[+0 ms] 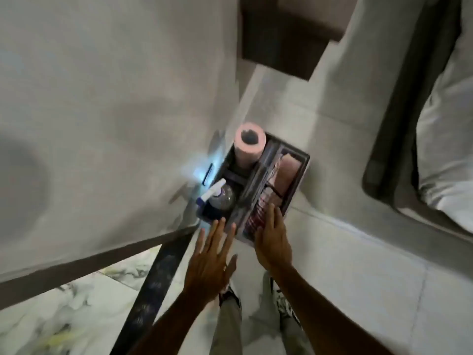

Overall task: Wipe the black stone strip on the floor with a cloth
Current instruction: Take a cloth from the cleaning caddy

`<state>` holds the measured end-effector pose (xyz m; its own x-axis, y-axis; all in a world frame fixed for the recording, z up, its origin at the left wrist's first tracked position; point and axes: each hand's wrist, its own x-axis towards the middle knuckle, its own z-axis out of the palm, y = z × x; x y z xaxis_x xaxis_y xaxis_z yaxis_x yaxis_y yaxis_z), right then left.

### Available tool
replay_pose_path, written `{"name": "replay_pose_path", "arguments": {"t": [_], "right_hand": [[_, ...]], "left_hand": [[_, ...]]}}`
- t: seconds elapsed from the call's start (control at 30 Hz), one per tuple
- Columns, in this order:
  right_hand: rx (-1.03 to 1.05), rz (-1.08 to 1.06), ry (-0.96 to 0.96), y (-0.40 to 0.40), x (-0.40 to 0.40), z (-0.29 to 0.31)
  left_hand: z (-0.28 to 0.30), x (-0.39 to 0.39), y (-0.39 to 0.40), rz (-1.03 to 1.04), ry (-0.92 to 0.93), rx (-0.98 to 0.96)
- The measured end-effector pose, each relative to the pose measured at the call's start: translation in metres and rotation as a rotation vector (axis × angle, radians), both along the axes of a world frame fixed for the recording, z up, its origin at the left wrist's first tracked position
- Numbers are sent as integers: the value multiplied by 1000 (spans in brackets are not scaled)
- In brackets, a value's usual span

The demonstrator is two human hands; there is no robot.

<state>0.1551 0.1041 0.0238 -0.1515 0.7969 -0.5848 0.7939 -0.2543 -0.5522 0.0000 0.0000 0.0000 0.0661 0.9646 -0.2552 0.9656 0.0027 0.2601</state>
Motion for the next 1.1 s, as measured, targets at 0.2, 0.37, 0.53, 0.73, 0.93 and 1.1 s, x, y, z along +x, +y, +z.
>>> {"name": "replay_pose_path", "arguments": {"t": [0.2, 0.37, 0.53, 0.73, 0.93, 1.1], "right_hand": [[-149, -375, -20, 30, -40, -130], [-68, -295, -193, 36, -41, -194], [61, -229, -298, 32, -39, -217], [126, -164, -244, 43, -31, -208], [217, -186, -201, 40, -20, -146], [292, -217, -44, 18, 5, -78]], "left_hand": [[-122, -27, 9, 6, 40, -69], [-169, -21, 3, 89, -10, -58], [-186, -16, -3, 107, 33, 46], [-189, -14, -2, 126, 17, 72], [-158, -4, -8, 213, -7, 77], [-117, 17, -32, 333, 13, 107]]}}
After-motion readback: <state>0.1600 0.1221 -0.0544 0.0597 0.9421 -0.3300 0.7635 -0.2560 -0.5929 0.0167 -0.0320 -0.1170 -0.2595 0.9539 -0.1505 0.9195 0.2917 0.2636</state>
